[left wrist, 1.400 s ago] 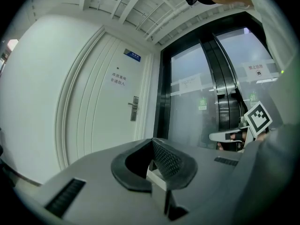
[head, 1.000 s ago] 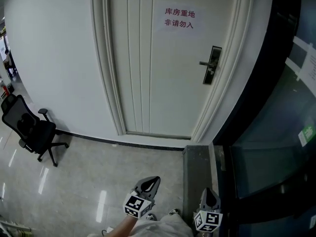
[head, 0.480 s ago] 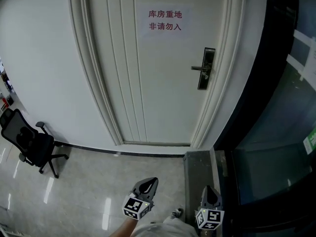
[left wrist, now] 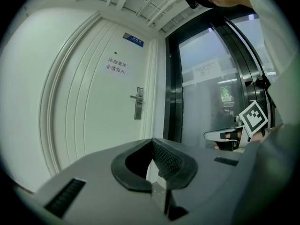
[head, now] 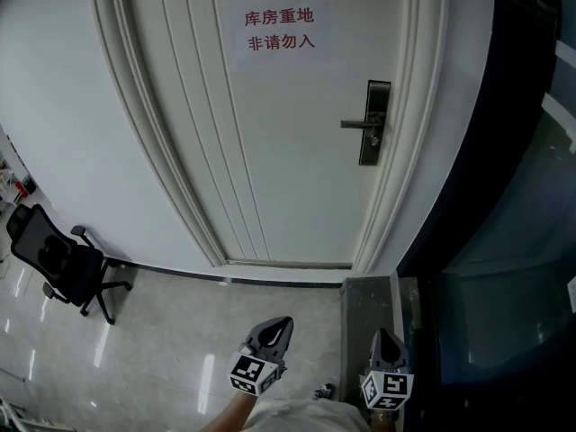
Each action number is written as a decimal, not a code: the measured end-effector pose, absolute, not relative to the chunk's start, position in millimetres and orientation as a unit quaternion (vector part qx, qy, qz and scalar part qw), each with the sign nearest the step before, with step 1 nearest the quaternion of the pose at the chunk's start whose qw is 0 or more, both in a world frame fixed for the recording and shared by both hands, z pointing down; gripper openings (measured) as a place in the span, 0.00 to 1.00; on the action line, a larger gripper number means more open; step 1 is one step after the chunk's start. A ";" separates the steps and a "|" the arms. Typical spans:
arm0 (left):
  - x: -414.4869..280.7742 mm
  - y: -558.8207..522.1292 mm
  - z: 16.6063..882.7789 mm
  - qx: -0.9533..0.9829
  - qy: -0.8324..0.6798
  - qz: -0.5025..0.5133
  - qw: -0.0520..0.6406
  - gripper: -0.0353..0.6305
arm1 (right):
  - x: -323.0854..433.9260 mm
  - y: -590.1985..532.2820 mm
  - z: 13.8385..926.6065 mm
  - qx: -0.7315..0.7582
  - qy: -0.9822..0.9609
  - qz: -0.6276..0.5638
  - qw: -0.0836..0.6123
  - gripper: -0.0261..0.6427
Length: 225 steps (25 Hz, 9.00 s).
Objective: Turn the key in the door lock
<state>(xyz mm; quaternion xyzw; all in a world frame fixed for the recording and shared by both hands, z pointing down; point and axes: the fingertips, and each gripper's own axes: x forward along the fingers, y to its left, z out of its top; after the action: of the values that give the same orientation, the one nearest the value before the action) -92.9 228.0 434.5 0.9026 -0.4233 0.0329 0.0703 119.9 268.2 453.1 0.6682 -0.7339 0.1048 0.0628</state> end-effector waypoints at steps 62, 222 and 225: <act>-45.4 -131.6 433.8 0.936 -0.345 0.018 0.065 0.06 | 126.8 -57.4 450.5 0.722 -0.679 0.077 0.102 0.04; 45.9 -206.9 402.2 0.956 -0.292 0.007 0.029 0.06 | 176.7 -286.9 339.1 0.521 -0.488 -0.423 0.559 0.27; 44.3 -207.0 404.6 0.955 -0.295 0.009 0.030 0.06 | 177.5 -286.7 339.4 0.515 -0.473 -0.438 0.565 0.26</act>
<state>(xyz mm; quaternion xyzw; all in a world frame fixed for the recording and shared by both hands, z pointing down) 44.3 -207.0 404.6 0.9550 -0.2950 0.0089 0.0305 177.5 -286.7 339.4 0.5154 -0.4727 -0.4381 0.5648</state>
